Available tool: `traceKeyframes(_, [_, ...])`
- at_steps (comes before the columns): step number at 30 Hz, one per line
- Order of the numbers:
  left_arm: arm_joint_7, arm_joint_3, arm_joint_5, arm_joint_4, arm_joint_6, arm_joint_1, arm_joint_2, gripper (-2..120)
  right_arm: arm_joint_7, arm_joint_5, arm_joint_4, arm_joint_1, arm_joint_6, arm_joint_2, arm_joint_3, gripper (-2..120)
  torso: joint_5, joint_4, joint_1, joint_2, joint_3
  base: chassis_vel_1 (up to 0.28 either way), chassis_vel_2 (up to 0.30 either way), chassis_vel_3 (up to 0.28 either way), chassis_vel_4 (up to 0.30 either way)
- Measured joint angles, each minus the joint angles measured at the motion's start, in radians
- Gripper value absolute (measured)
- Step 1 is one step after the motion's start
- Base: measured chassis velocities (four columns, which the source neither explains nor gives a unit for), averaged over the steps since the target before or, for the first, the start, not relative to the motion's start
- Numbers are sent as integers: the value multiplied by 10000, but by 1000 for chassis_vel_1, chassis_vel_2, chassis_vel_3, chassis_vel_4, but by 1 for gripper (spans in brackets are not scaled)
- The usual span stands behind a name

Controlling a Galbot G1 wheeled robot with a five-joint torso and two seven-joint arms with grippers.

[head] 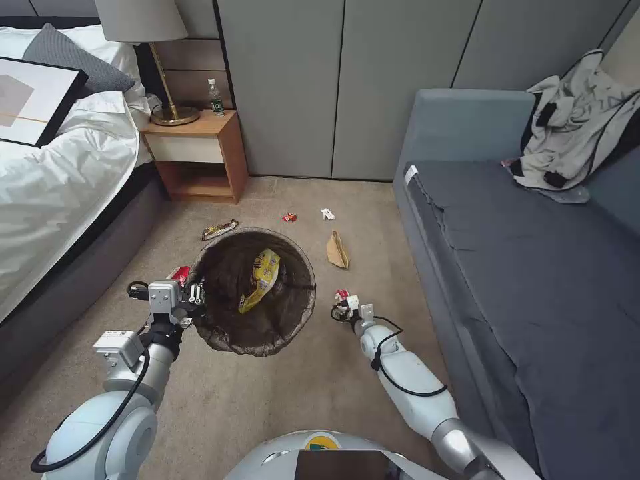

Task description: Pick up the trash bin, then pick up the garbage from the floor and place it into the trash bin.

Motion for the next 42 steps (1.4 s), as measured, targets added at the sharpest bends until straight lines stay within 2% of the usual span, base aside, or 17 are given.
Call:
traceKeyframes(3, [-3,-10,1,-36,2,25,-8,2,18,1,-39,19,10,23,-2,27,0,1,0,0,0,0,0,0,0])
traceKeyframes(4, [-3,-10,1,-36,2,25,-8,2,18,1,-39,19,10,23,-2,27,0,1,0,0,0,0,0,0,0])
traceKeyframes(8, [-5,-12,5,-41,3,36,-19,2,88,0,-76,40,75,43,-7,10,2,2,0,0,0,0,0,0,0])
traceKeyframes(10, [-6,-12,6,-43,3,38,-19,2,104,-1,-83,42,89,43,-11,7,3,3,0,0,0,0,0,0,0])
traceKeyframes(12, [-7,-17,6,-46,3,47,-18,2,140,-5,-87,45,120,34,-17,0,1,2,0,0,0,0,0,0,0])
traceKeyframes(20, [-8,-14,4,-48,6,39,12,2,310,-70,258,-54,125,-70,-25,0,3,3,0,0,1,0,0,0,0])
traceKeyframes(23, [-3,7,-1,-37,12,-5,89,2,438,-127,1365,-397,106,-538,-189,0,3,2,0,0,1,0,0,0,0])
traceKeyframes(24, [-3,7,-1,-37,12,-5,89,2,438,-127,1365,-397,106,-538,-189,0,3,2,0,0,1,0,0,0,0])
traceKeyframes(28, [89,-32,-32,-3,151,-17,228,2,368,-139,3532,-1001,-282,-1364,-320,0,2,0,0,0,1,0,0,0,0])
traceKeyframes(29, [89,-32,-32,-3,151,-17,228,2,368,-139,3532,-1001,-282,-1364,-320,0,2,0,0,0,1,0,0,0,0])
traceKeyframes(32, [128,-41,-27,97,207,-19,310,2,113,-108,4982,-1279,-614,-1912,-338,0,2,0,0,0,0,0,0,0,0])
traceKeyframes(33, [128,-41,-27,97,207,-19,310,2,113,-108,4982,-1279,-614,-1912,-338,0,2,0,0,0,0,0,0,0,0])
traceKeyframes(36, [158,-18,0,209,280,-40,330,2,-290,-343,6242,-1370,-644,-2435,-288,0,2,0,0,0,0,0,0,0,0])
traceKeyframes(38, [164,-12,2,232,288,-41,331,2,-321,-337,6483,-1370,-696,-2524,-283,0,2,0,0,0,1,0,0,0,0])
traceKeyframes(41, [190,-9,11,302,295,-36,340,2,-375,132,7573,-1326,-1023,-3007,-313,0,3,2,0,0,0,0,0,0,0])
traceKeyframes(42, [190,-9,11,302,295,-36,340,2,-375,132,7573,-1326,-1023,-3007,-313,0,3,2,0,0,0,0,0,0,0])
